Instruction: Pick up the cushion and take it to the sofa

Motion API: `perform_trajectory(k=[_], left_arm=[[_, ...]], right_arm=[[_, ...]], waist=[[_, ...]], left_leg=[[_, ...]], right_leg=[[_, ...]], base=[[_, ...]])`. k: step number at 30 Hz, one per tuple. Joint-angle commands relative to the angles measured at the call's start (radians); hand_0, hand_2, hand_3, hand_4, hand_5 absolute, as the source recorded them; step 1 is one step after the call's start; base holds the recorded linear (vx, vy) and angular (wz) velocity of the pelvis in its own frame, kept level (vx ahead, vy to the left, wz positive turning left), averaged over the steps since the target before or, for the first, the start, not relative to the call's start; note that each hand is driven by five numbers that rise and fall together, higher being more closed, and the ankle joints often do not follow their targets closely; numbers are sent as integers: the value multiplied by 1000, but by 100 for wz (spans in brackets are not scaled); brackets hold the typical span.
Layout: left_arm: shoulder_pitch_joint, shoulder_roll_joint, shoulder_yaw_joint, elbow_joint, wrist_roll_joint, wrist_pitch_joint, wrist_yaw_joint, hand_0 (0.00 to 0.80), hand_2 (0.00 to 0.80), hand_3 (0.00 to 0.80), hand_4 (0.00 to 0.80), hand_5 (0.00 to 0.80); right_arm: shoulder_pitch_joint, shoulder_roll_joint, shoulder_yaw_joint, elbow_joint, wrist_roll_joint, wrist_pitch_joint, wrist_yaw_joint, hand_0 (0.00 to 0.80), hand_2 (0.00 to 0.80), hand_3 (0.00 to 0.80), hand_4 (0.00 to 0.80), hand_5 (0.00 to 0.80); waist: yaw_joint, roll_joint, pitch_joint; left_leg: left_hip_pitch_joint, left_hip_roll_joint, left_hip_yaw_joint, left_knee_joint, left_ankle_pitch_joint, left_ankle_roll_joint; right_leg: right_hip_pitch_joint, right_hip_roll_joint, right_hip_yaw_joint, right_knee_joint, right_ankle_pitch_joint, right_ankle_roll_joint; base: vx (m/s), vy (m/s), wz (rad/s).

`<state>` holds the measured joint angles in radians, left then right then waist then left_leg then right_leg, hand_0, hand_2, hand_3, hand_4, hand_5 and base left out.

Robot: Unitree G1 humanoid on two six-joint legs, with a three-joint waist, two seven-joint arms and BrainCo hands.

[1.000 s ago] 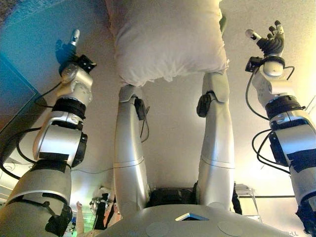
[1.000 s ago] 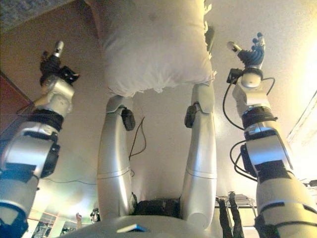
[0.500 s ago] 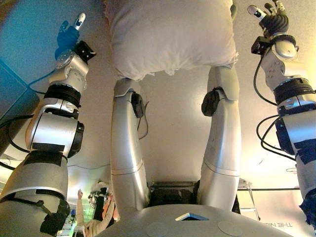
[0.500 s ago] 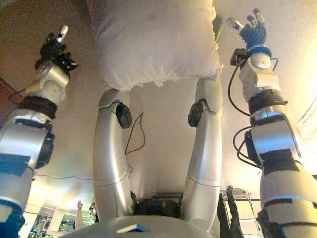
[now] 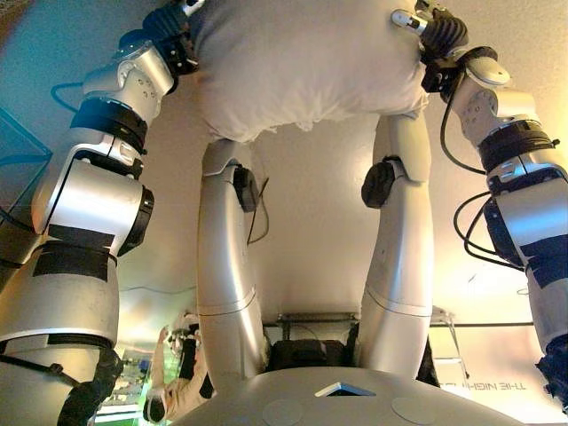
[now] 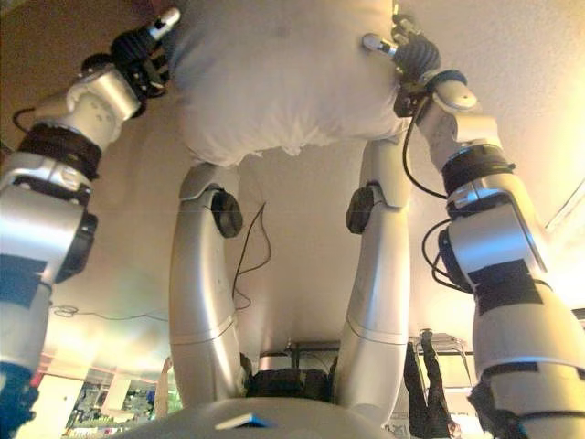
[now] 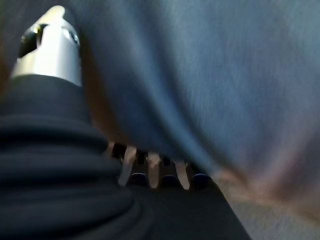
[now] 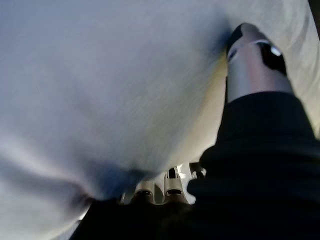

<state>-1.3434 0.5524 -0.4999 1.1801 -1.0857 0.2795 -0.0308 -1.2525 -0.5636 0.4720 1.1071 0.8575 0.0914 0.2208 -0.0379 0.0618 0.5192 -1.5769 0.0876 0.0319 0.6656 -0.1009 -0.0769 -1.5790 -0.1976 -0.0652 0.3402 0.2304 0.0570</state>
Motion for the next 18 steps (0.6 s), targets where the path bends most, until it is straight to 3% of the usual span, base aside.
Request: perform_trajectory(k=[1,9,10,11,12,13,15,18], left_arm=[[20,-52,-25,-8,-46,99,-82,0,0,0,0,0],[-16,-126,-47,19,-72,123,-172,0,0,0,0,0],[-14,-133,-58,16,-77,111,-185,289,289,289,289,289],[-14,-140,-64,14,-89,99,-195,737,737,737,737,737],[-12,-146,-64,5,-95,92,-200,800,800,800,800,800],[-11,-157,-63,-8,-100,75,-198,800,800,800,800,800],[-10,-169,-68,-30,-112,54,-182,800,800,800,800,800],[9,-187,-74,-60,-126,20,-154,800,800,800,800,800]], right_arm=[[-26,36,79,-31,57,31,53,0,0,0,0,0],[-81,116,72,35,131,49,85,0,0,0,0,0],[-82,125,70,32,148,48,84,0,0,0,0,0],[-82,132,71,32,163,49,89,0,0,0,0,0],[-82,137,69,33,175,53,101,0,0,0,0,0],[-79,145,68,29,190,57,120,75,75,75,75,75],[-81,156,72,24,205,61,149,800,800,800,800,800],[-71,167,76,3,218,47,167,800,800,800,800,800]], waist=[[-2,21,1],[-4,20,1],[-4,19,1],[-4,18,1],[-3,17,1],[-3,16,1],[-3,15,1],[-2,14,1]], left_leg=[[7,45,-68,-154,105,-58],[7,48,-76,-208,123,-66],[7,47,-78,-216,126,-66],[7,46,-78,-221,128,-68],[7,47,-79,-224,129,-67],[7,48,-80,-230,131,-67],[7,47,-80,-237,135,-68],[7,42,-81,-246,142,-68]], right_leg=[[9,-55,20,112,-154,98],[9,-42,15,55,-139,106],[9,-41,15,48,-136,108],[9,-40,14,44,-134,108],[9,-41,13,40,-133,109],[9,-42,12,35,-131,110],[9,-41,12,26,-128,113],[9,-39,11,18,-123,115]], base=[[0,0,0],[-2,-1,-1],[0,0,0],[-5,-20,-3],[-1,-14,-4],[-1,-8,-4],[0,0,0],[0,0,0]])
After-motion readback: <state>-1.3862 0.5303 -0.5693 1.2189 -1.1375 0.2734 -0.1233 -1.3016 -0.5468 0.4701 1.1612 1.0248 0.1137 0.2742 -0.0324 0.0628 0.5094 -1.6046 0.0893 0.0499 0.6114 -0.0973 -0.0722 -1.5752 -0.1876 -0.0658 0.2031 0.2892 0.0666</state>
